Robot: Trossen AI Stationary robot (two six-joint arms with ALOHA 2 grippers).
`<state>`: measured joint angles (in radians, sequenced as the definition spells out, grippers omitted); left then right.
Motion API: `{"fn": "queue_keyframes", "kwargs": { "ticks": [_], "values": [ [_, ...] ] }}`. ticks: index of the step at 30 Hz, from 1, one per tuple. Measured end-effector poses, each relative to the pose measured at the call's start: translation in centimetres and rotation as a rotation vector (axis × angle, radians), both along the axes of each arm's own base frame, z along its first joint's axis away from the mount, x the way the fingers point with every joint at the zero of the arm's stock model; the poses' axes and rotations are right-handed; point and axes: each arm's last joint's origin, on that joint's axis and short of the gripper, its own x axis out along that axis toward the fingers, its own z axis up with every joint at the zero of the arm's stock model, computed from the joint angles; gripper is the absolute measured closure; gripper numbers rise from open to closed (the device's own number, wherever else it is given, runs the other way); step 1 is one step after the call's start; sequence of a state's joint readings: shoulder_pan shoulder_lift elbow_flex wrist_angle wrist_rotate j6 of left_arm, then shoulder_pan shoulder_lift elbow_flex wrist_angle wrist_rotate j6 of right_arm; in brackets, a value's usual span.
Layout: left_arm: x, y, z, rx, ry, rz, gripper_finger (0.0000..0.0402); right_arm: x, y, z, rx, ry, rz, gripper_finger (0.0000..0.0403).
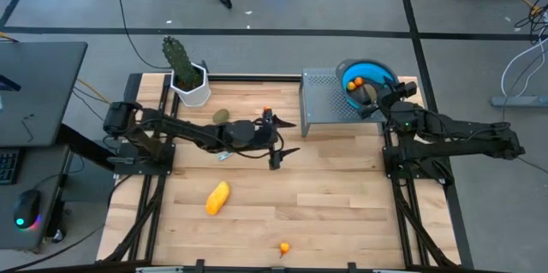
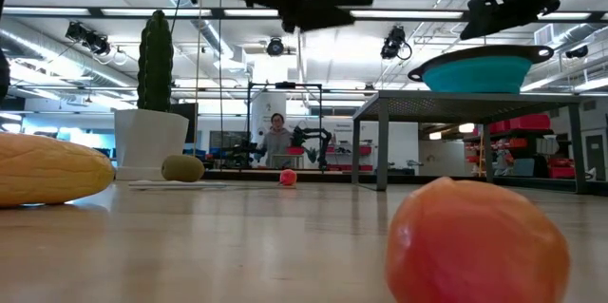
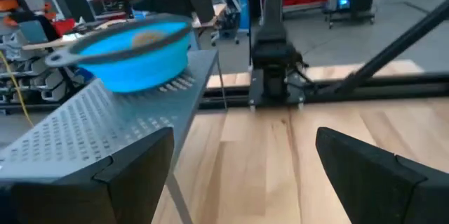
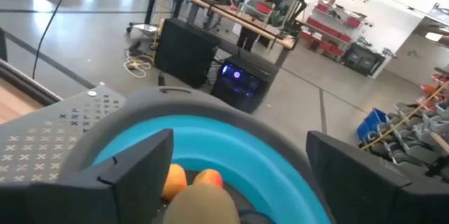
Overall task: Pick & Place Fruit
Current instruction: Put the kiwi into the blue strainer bowl on the shelf, then put the pear into the blue strainer bowl on the shelf
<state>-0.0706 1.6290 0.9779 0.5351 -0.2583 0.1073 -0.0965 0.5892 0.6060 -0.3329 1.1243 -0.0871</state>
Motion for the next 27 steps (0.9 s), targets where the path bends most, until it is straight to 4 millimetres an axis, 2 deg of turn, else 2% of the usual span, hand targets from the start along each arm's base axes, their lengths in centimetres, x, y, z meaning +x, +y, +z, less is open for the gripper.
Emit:
{"fn": "queue_keyframes", "kwargs": {
  "ticks": [7, 11, 19, 24, 27],
  "values": [
    [-2.1, -1.0, 4.1, -0.161, -0.149, -0.064, 0.0042, 0.1, 0.0, 0.2, 0.010, -0.042, 0.017, 0.0055],
    [-3.3, -1.7, 5.6, -0.176, -0.168, -0.113, 0.0042, 0.6, 0.2, 0.6, 0.048, -0.116, 0.167, 0.0055],
    [-4.4, -2.0, 6.0, -0.084, -0.113, 0.003, 0.0042, 1.9, 1.3, 1.6, 0.143, -0.242, 0.689, 0.0055],
    [-4.4, -1.9, 6.0, -0.095, -0.116, 0.027, 0.0042, 2.1, 1.6, 1.8, 0.133, -0.244, 0.818, 0.0055],
    [-4.4, -2.0, 6.0, -0.083, -0.114, 0.025, 0.0042, 2.1, 1.6, 1.8, 0.136, -0.243, 0.834, 0.0055]
  ]
}}
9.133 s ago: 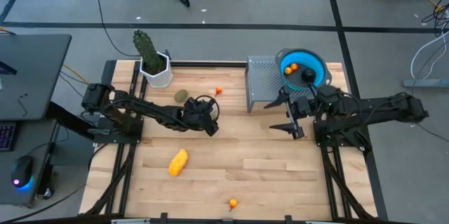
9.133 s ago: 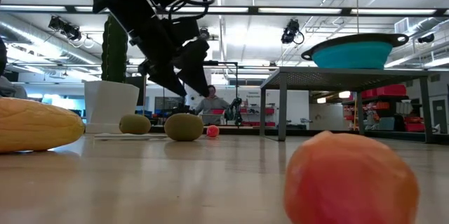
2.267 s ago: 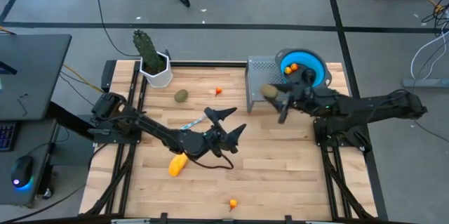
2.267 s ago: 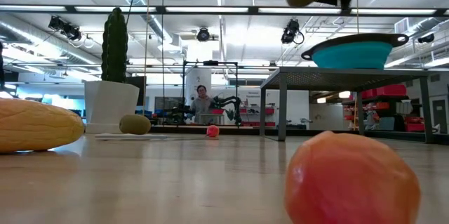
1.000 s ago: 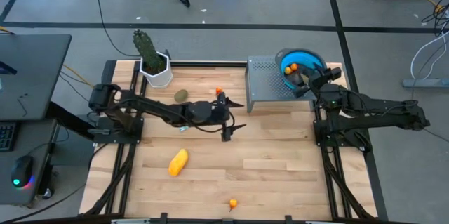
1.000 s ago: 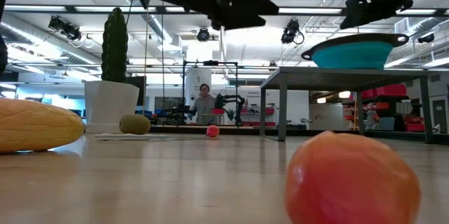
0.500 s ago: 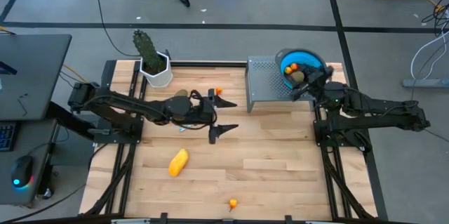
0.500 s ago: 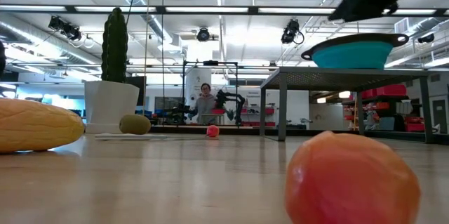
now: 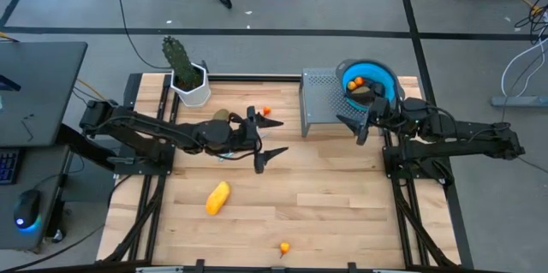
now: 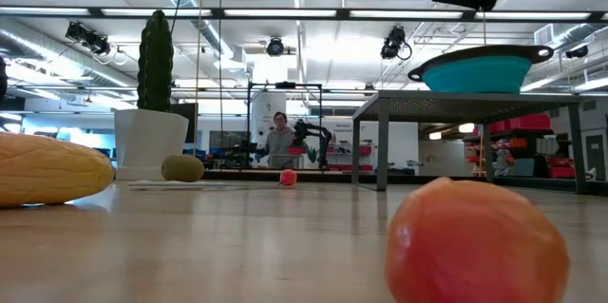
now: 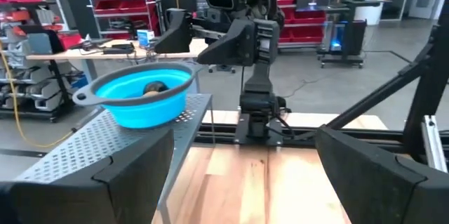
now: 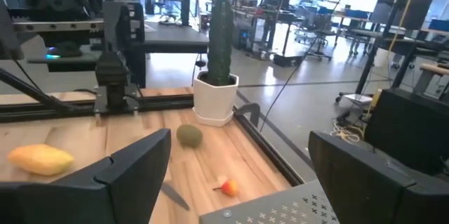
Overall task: Pick & Place Fruit
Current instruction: Put the pear into the blue strainer bowl on the shelf
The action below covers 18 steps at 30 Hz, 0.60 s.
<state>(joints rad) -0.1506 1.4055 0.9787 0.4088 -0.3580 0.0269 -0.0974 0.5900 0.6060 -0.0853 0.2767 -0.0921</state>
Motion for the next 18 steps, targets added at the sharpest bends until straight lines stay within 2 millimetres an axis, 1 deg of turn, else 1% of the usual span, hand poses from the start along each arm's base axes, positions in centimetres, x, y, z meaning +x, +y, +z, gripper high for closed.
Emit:
{"fn": "queue_keyframes", "kwargs": {
  "ticks": [8, 12, 18],
  "values": [
    [0.02, 0.03, -0.02, 0.044, 0.010, 0.001, 0.0042, 0.00, 0.00, 0.00, -0.003, 0.001, 0.000, 0.0055],
    [0.02, 0.01, -0.02, 0.027, 0.006, 0.000, 0.0042, 0.00, 0.00, 0.00, -0.002, 0.001, 0.000, 0.0055],
    [0.02, 0.07, 0.00, -0.050, -0.012, 0.007, 0.0042, 0.00, 0.00, 0.00, -0.003, 0.001, 0.000, 0.0055]
  ]
}}
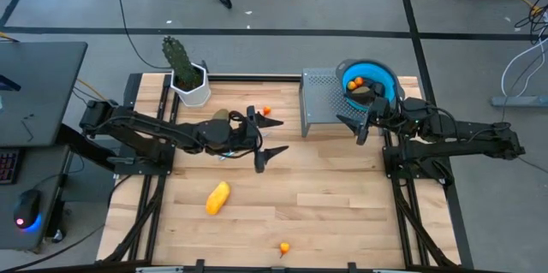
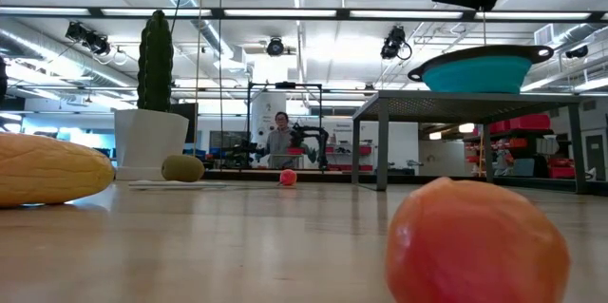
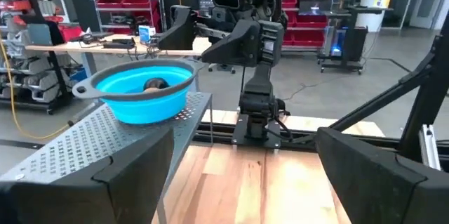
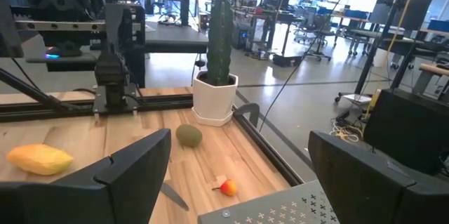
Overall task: Pick & Place Fruit
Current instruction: Put the pear into the blue strainer bowl on the shelf
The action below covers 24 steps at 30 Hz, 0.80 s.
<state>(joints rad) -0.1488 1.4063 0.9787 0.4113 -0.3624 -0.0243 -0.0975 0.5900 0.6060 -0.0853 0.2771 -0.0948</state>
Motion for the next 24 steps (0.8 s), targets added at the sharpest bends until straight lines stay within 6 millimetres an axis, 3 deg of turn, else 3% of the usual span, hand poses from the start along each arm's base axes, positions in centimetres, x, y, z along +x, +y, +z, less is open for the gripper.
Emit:
{"fn": "queue_keyframes", "kwargs": {
  "ticks": [6, 12, 19, 24],
  "values": [
    [-0.1, 0.9, 0.0, 0.020, 0.005, 0.193, 0.0042, 0.0, 0.0, 0.0, 0.000, 0.000, 0.000, 0.0055],
    [-0.7, 4.6, -2.1, 0.015, 0.203, 0.526, 0.0042, 0.0, 0.0, 0.0, 0.000, 0.000, 0.000, 0.0055],
    [-0.5, 9.1, -4.8, -0.142, 0.328, 0.565, 0.0042, 0.0, 0.0, 0.0, 0.000, 0.000, 0.000, 0.0055],
    [1.2, 11.2, -8.3, -0.152, 0.407, 0.560, 0.0042, 0.0, 0.0, 0.0, 0.000, 0.005, -0.001, 0.0055]
  ]
}}
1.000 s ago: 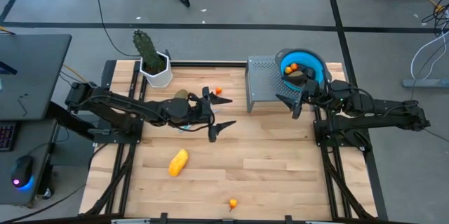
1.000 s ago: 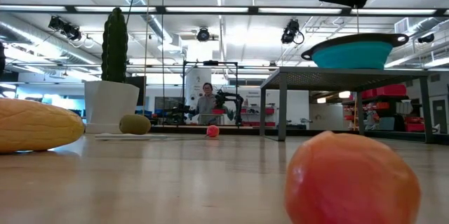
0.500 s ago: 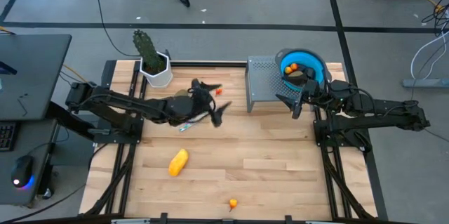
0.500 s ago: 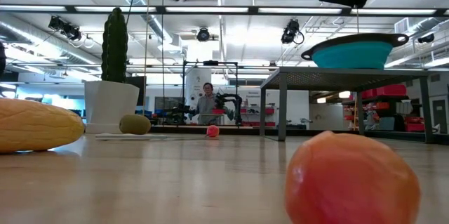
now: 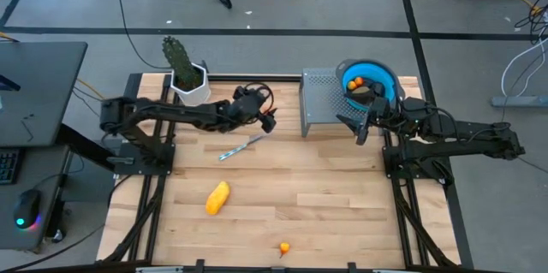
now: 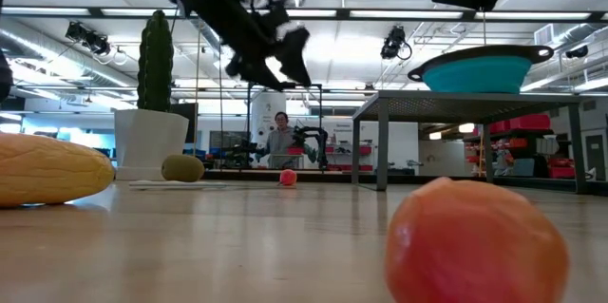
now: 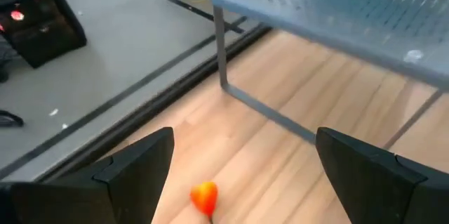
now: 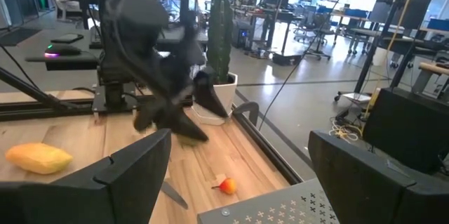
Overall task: Pick & Place Fruit
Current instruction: Put the pear into the blue strainer bowl on the shelf
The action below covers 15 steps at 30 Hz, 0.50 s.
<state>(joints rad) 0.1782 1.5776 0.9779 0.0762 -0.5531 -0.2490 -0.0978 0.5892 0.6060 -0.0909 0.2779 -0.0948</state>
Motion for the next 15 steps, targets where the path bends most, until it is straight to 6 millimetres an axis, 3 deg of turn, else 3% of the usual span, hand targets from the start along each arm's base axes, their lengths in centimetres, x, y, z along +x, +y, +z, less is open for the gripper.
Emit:
{"fn": "queue_keyframes", "kwargs": {
  "ticks": [5, 15],
  "values": [
    [1.1, 1.4, -1.6, 0.026, 0.012, -0.002, 0.0042, 0.0, 0.0, 0.0, 0.000, 0.002, 0.000, 0.0055],
    [0.0, 4.3, -3.2, -0.155, -0.009, 0.018, 0.0042, 0.0, 0.0, 0.0, 0.000, 0.002, 0.000, 0.0055]
  ]
}}
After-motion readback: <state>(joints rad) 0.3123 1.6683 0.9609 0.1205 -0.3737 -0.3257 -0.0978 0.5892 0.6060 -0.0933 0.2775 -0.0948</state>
